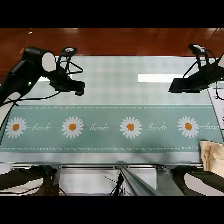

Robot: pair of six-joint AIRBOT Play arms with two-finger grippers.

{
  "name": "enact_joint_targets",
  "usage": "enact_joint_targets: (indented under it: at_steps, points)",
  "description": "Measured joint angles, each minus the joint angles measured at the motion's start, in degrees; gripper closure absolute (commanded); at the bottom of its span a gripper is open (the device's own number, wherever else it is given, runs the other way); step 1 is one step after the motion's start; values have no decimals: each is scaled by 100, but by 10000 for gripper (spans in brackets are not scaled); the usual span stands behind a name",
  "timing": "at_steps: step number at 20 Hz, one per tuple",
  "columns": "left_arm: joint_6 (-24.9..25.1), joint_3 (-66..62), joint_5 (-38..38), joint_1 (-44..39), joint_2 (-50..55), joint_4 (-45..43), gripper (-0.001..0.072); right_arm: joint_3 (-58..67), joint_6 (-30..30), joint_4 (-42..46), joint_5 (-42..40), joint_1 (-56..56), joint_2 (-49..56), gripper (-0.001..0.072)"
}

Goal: Fold the shirts.

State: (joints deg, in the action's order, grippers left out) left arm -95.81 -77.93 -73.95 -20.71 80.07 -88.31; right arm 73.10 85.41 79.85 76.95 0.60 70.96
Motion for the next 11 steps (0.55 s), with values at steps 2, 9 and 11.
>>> enact_joint_targets:
  at_steps: [2,9,11]
  points:
    - [-17,0,0,0,0,-13,-13,0,9,-11,-2,-7,4,106]
    - [-37,0,-2,0,0,-20,-13,0,9,-17,-11,-7,4,106]
    - [-37,0,-4,0,0,-20,-13,0,7,-20,-11,-7,4,106]
